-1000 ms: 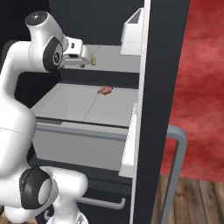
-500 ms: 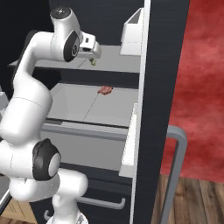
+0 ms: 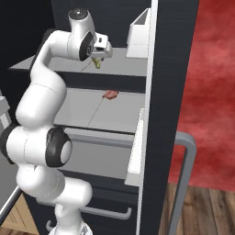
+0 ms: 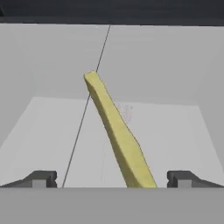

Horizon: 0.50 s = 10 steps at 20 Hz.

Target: Retrieve the butter from the fridge and place it on a plate on the dining table. Then retrieve the butter knife by the fridge and place it near the plate.

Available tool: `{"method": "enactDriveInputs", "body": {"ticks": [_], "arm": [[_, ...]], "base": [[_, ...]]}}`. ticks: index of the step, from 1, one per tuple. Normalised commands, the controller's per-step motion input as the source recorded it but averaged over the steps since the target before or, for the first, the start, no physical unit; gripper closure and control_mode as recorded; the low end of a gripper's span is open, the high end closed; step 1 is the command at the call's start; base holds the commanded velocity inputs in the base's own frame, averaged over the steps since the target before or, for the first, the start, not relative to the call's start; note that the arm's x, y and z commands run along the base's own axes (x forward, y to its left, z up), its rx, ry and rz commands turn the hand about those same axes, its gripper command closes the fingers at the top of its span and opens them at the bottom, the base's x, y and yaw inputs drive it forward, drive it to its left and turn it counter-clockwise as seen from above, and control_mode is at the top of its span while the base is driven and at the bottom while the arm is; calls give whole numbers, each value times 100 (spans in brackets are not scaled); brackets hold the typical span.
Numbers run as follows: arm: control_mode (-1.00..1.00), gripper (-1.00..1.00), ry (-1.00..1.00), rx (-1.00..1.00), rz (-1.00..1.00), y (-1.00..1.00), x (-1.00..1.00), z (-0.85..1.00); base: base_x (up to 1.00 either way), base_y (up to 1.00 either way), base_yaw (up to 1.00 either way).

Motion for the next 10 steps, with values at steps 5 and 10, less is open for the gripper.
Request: {"method": "enactDriveInputs", "body": {"ticks": [5,10], "arm": [[-100,-100,1,0,4,0,69,-9],[-100,-100,5,-2,0,0,70,-2]], "base": [[0,0,0],[0,0,0]]}}
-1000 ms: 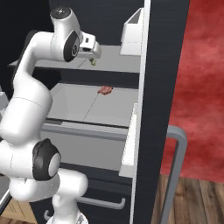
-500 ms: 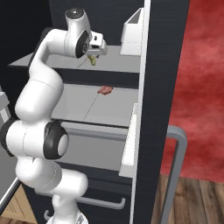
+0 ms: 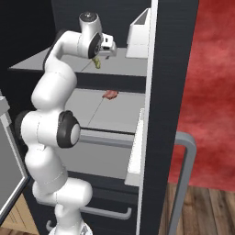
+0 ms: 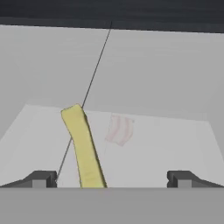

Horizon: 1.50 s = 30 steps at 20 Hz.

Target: Retrieve the butter from the fridge and place it on a plate on the dining table. Then retrieve the butter knife by the fridge and place it near the plate.

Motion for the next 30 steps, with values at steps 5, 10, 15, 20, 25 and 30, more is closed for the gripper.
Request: {"method": "enactDriveInputs", "body": {"ticks": [5,10,15,20,25,30], "arm": [[-100,-100,4,-5,0,0,59,-1],[-100,-100,2,-4,1,4,1,0],[-100,-100,0,-4,0,1,-34,0],[-100,-100,0,0,7,0,-25,-3],[-100,-100,0,0,16,0,-2,-16],[-100,-100,1,-2,17,0,0,-19]], "base": [[0,0,0],[0,0,0],[0,0,0],[0,0,0],[0,0,0],[0,0,0]]}}
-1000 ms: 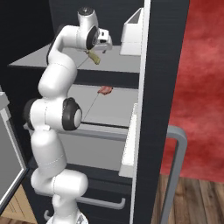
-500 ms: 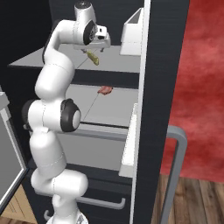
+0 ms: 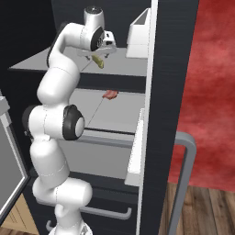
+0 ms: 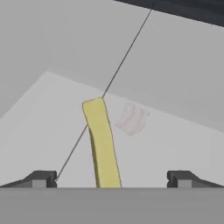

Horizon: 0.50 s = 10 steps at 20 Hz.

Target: Retrieve the butter from the fridge and place it on a plate on the dining table. Then retrieve the butter knife by the fridge and place it near the plate.

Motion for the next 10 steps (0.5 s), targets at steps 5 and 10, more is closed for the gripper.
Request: {"method": "enactDriveInputs", "body": {"ticks": [5,10], "arm": [[-100,-100,9,-11,9,0,3,-7],[-100,-100,9,-9,10,1,0,-1]], "base": [[0,0,0],[0,0,0]]}}
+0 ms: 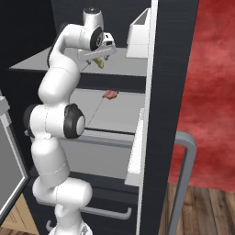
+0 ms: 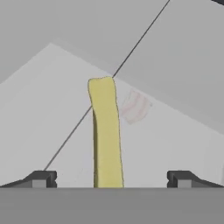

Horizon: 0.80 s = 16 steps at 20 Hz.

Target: Retrieve the butter from the fridge and place it on a plate on the dining table. Then retrieve the butter knife by the fridge and place it near the plate.

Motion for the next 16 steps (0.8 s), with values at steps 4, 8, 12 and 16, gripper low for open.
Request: {"method": "enactDriveInputs", "body": {"ticks": [4,8,12,16], "arm": [[-100,-100,4,-1,10,1,0,-10],[-100,100,2,0,10,4,0,-20],[-100,100,0,0,9,4,0,-17],[-100,100,1,0,1,0,0,-2]], "base": [[0,0,0],[0,0,0],[0,0,0],[0,0,0]]}}
